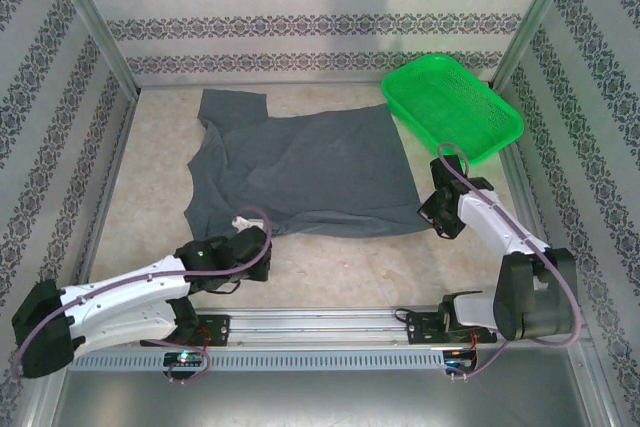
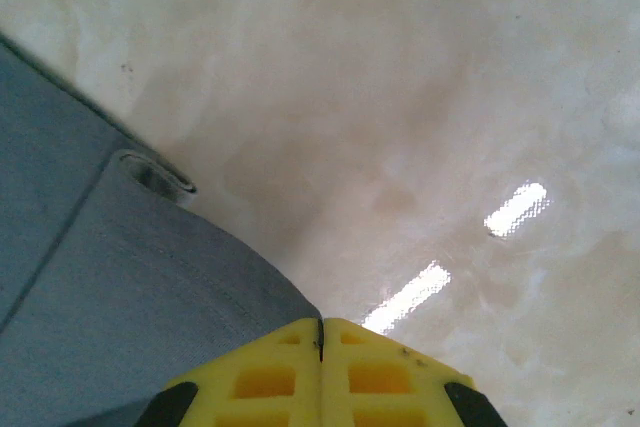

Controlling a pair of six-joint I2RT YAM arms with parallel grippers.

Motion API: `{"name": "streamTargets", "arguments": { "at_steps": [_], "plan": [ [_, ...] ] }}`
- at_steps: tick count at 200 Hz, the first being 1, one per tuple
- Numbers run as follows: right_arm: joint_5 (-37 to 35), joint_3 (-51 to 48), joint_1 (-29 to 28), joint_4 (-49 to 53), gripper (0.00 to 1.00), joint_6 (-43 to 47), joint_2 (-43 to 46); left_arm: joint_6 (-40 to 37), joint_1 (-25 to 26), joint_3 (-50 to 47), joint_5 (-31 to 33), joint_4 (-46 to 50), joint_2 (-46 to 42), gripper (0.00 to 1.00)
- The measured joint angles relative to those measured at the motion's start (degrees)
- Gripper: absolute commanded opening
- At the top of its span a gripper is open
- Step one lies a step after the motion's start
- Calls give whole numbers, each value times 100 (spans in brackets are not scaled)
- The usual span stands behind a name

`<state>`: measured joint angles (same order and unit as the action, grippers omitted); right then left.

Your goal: Fold and stack the t-shirts

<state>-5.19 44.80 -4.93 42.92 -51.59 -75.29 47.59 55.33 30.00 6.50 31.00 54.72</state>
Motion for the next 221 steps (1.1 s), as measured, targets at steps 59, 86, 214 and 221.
{"name": "streamTargets", "arguments": {
  "at_steps": [59, 86, 214, 221],
  "plan": [
    [-20, 262, 120, -7, 0, 184, -214, -247, 173, -190, 278, -470, 190, 22],
    [-68, 262, 317, 0, 0, 258, -212, -466, 354, 42, 275, -424, 433, 29],
    [31, 262, 315, -28, 0, 625, -173, 2015, -2186, -31, 535, 1143, -1541, 69],
    [55, 262, 295, -33, 0, 647, -184, 2253, -2402, -55, 417, 1215, -1620, 69]
  ]
}}
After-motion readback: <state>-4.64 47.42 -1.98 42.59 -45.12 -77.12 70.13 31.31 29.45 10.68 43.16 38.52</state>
